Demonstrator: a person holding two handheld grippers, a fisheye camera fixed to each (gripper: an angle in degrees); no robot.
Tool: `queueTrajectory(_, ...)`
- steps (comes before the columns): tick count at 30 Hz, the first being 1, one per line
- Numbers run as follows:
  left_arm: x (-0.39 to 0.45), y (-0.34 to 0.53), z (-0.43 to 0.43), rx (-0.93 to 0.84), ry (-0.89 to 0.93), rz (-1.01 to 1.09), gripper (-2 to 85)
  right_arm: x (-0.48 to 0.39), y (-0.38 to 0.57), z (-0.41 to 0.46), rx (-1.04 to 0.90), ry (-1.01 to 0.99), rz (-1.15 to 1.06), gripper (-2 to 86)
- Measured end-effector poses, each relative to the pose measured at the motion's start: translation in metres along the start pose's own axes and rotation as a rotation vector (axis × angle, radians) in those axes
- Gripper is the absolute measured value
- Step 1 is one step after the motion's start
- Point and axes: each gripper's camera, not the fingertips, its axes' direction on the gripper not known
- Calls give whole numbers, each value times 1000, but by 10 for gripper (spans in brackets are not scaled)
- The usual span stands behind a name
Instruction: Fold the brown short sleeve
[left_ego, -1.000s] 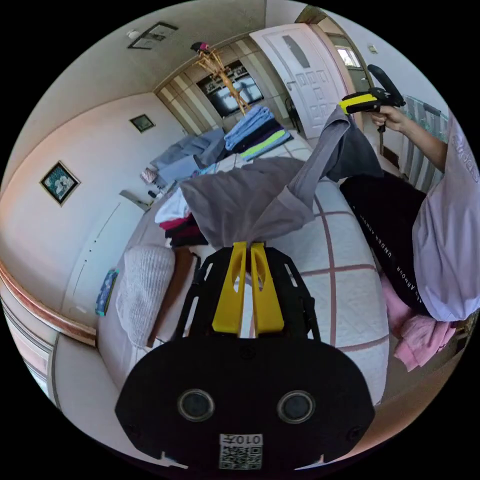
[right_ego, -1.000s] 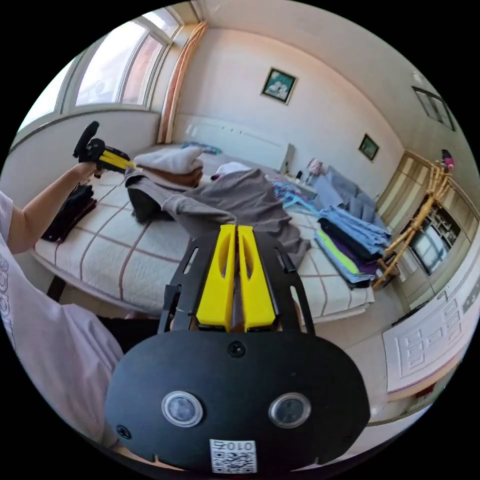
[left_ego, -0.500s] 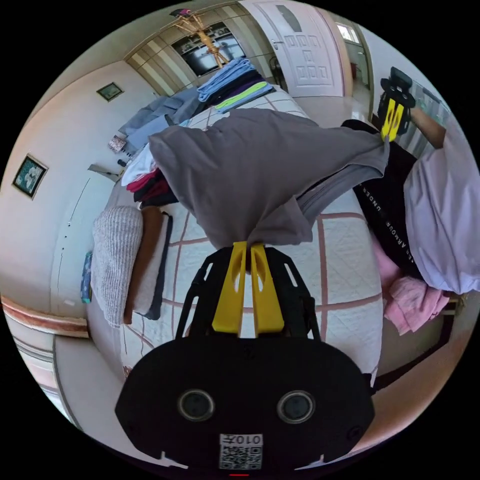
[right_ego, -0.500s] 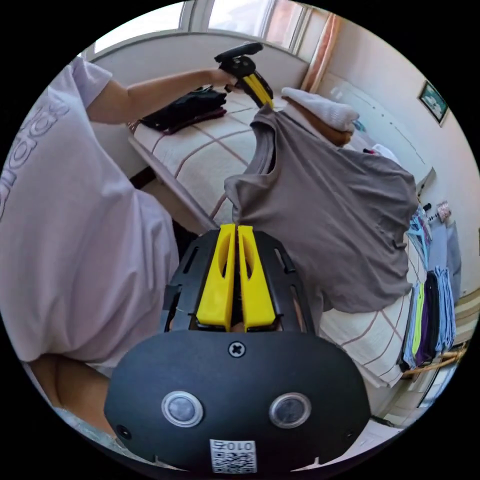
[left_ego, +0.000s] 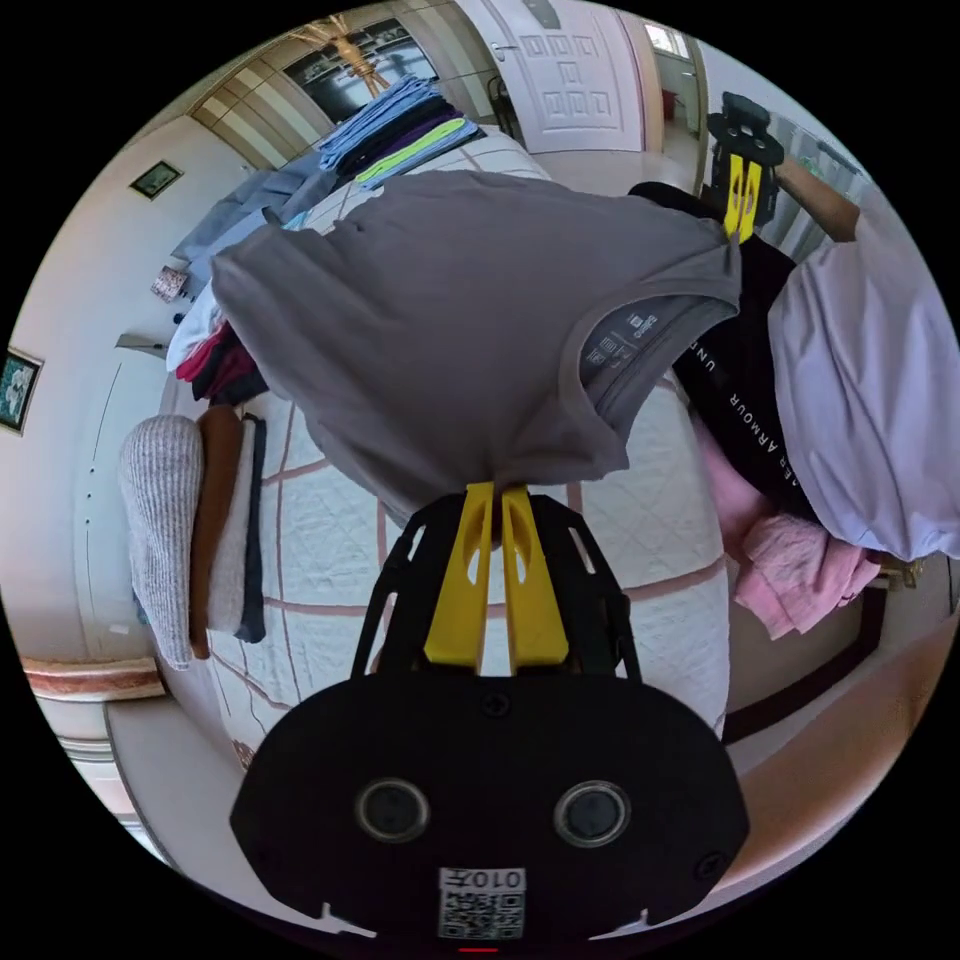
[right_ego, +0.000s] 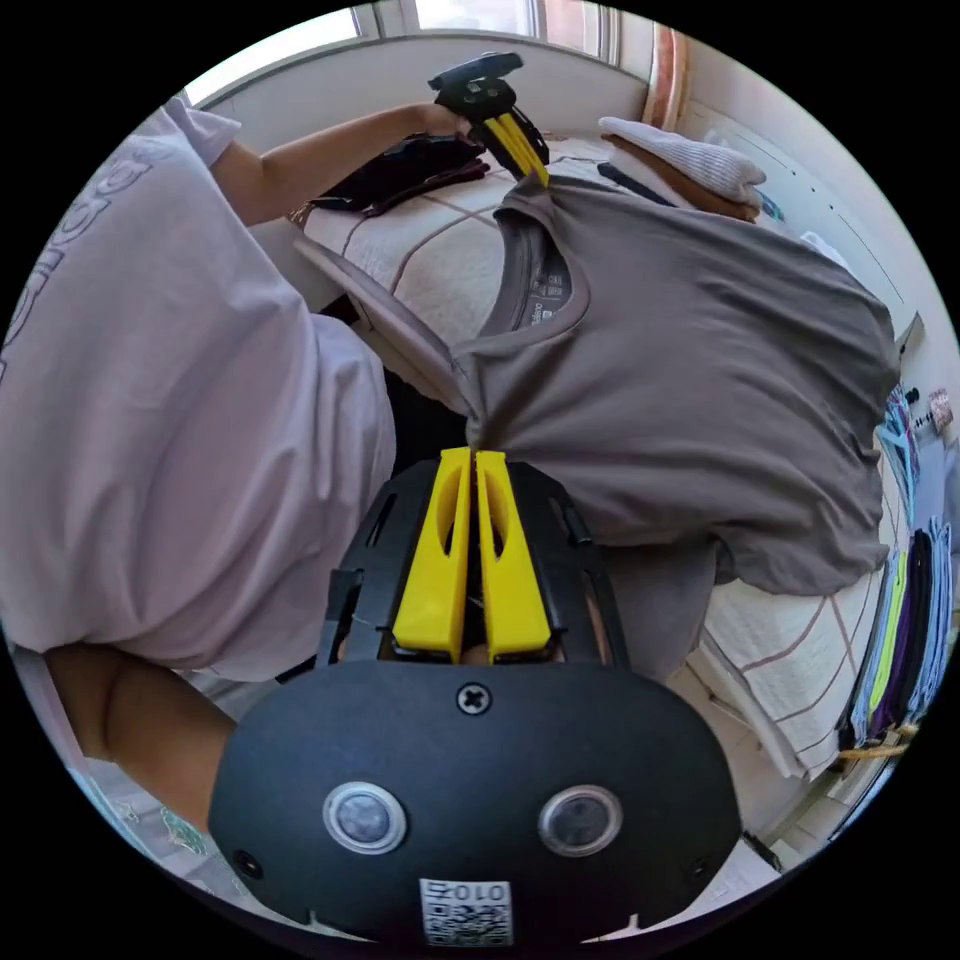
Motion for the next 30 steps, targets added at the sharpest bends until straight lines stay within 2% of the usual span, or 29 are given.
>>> queueTrajectory(3,5,-3,36,-144,-22,-48,0,27,6,-2,31,-72,83,12)
queueTrajectory(5,7,5,54,-140,2,-99,4,39,4,2,60,-123,114,14)
queueTrajectory(8,8,24,43,-26,11,-214,19,34,-4,8,-10,-64,86,19)
queueTrajectory(10,7,43,28,82,95,-274,39,34,-5,8,-31,-64,86,24)
queueTrajectory(15,0,90,-6,248,198,-374,65,30,1,-15,4,-201,36,44)
queueTrajectory(17,-9,113,-17,326,221,-447,71,17,4,-38,36,-136,-19,43)
queueTrajectory(20,-30,154,-28,445,197,-664,79,15,12,-69,150,-100,-4,39)
queueTrajectory(22,-51,174,-30,526,168,-892,84,18,19,-81,210,-88,27,40)
queueTrajectory(26,-76,169,-2,558,154,-1035,92,17,27,-96,288,-12,68,47)
queueTrajectory(28,-99,161,40,520,314,-1081,91,12,30,-102,301,21,80,49)
queueTrajectory(30,-109,158,62,526,395,-1109,84,5,37,-106,308,47,86,49)
